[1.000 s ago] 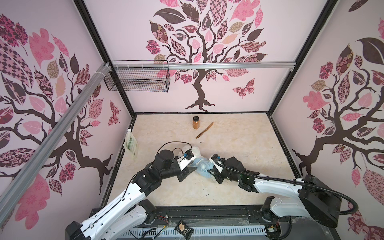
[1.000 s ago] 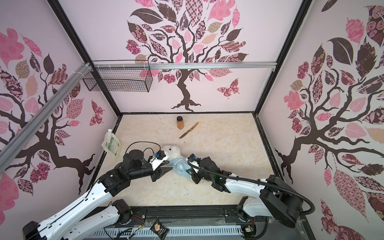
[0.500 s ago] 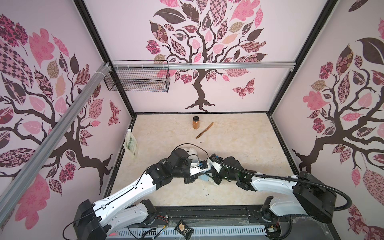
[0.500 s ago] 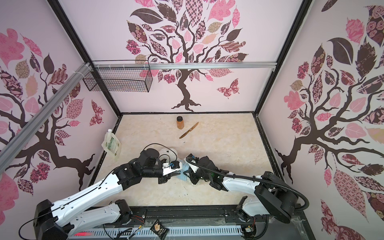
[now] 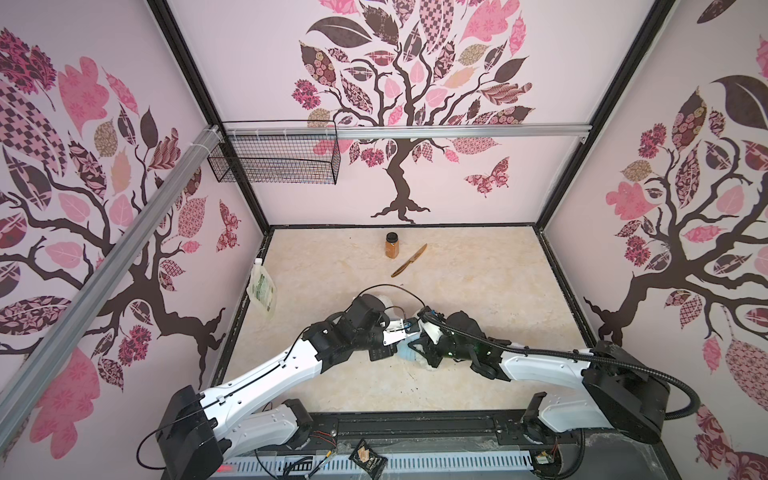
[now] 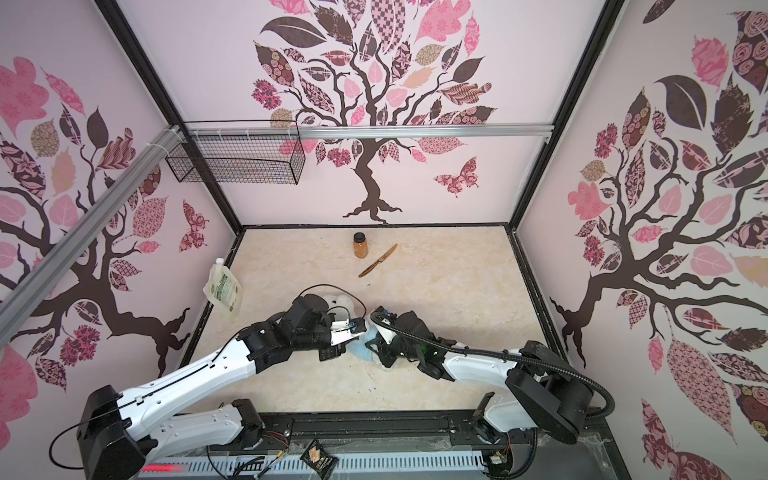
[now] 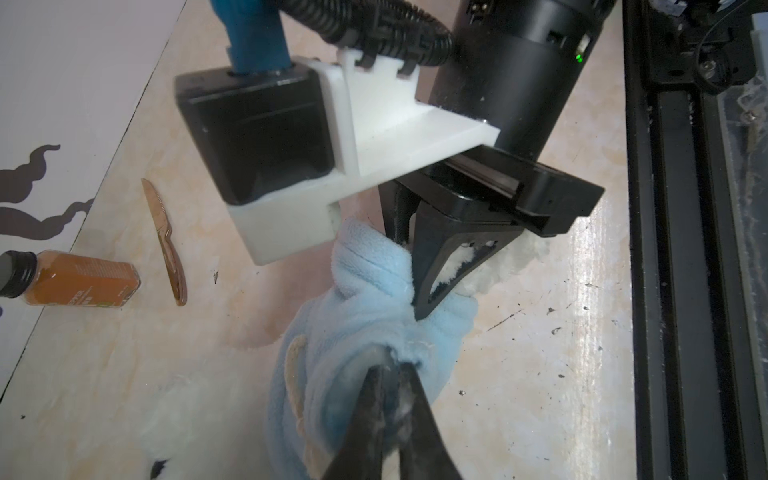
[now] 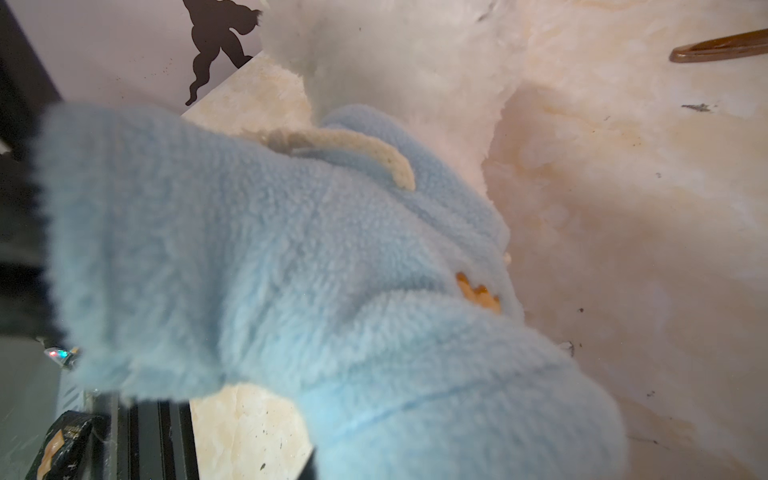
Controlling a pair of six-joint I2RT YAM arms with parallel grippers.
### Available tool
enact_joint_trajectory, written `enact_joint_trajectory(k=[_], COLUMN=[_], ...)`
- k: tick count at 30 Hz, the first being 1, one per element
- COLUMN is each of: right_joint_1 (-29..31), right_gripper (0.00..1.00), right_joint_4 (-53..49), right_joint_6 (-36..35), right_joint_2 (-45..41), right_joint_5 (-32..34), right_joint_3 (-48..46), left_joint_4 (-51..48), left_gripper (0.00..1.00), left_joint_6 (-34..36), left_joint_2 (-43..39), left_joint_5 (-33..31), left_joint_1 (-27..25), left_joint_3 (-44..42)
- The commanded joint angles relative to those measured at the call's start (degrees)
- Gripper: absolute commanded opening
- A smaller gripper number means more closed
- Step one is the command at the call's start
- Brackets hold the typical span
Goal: Dress the teddy bear
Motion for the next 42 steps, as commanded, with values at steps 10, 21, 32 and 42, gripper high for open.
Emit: enact_joint_trajectory(k=[10,21,32,42], right_joint_1=[-0.2,-0.2,-0.3,-0.3], right_gripper=[0.11,0.11,0.09,0.07], right_joint_4=[3.0,8.8,17.3,26.1], right_joint_6=[0.1,2.3,2.6,2.3], right_joint_2=[-0.1,-2.1,-5.4,-7.1], right_joint_5=[-2.4,-6.5,-11.4,-17.2], right_joint_3=[2.4,0.3,-3.6,-4.4], left_joint_4=[1.8,2.6,1.3,-0.4], left_gripper=[0.18,0.33,0.38,0.39], left_joint_6=[1.6,4.1,5.6,4.1], left_joint_2=[1.7,2.7,4.6,8.4], left_joint_5=[-1.7,-5.4,-5.8,-0.4], left_joint_1=[0.1,0.1,0.0,0.0], left_joint_3=[2.0,0.3,-0.7,-0.1])
